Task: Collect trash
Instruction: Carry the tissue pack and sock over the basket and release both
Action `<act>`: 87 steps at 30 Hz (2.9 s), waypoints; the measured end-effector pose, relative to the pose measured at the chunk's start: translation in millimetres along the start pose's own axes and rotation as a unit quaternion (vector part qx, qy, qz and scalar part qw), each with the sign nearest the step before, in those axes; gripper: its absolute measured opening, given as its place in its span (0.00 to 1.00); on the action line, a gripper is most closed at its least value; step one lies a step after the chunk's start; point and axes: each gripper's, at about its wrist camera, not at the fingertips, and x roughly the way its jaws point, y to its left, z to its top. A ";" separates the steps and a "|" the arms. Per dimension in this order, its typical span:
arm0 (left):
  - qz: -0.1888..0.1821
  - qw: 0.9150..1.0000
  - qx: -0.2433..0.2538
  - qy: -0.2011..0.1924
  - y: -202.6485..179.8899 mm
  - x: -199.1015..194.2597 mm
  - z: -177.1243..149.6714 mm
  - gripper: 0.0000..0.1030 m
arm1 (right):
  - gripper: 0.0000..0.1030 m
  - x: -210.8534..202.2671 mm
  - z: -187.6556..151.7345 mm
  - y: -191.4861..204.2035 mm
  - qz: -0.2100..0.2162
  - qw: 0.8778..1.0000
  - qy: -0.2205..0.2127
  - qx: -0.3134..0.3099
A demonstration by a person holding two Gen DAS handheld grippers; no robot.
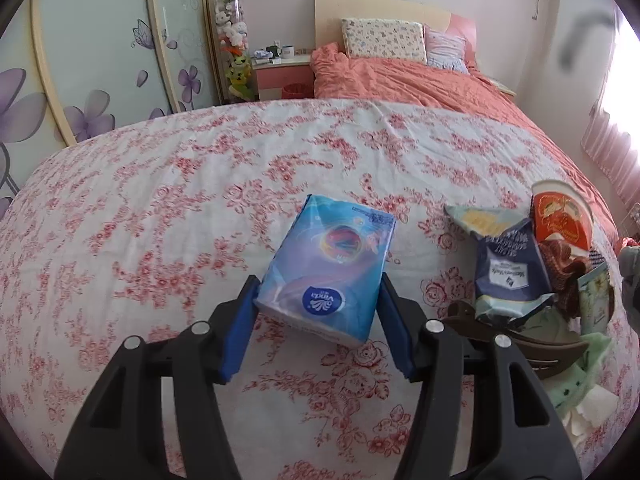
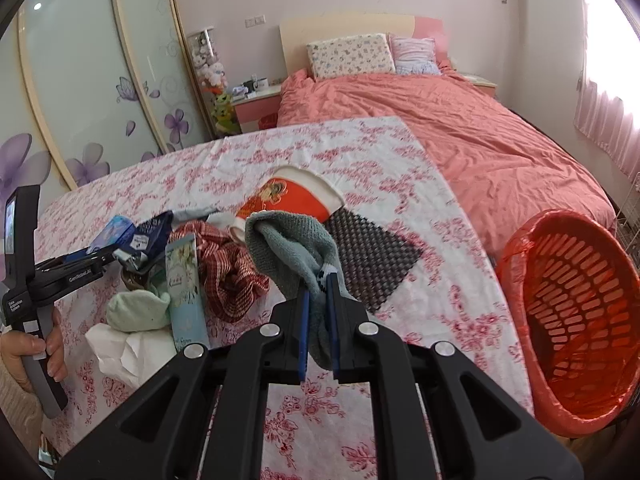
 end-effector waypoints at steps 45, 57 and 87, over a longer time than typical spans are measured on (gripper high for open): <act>-0.124 0.977 0.119 -0.123 -199.7 -186.6 -16.9 0.55 | 0.08 -139.7 -7.8 -80.5 -0.068 0.987 -0.138 0.056; -0.210 0.958 0.156 -0.116 -287.8 -197.0 -34.1 0.55 | 0.08 -158.3 -19.9 -149.5 -0.085 0.976 -0.159 0.125; -0.230 0.952 0.202 -0.018 -408.6 -71.8 -58.0 0.68 | 0.48 -90.3 -43.8 -250.1 -0.104 0.965 -0.093 0.223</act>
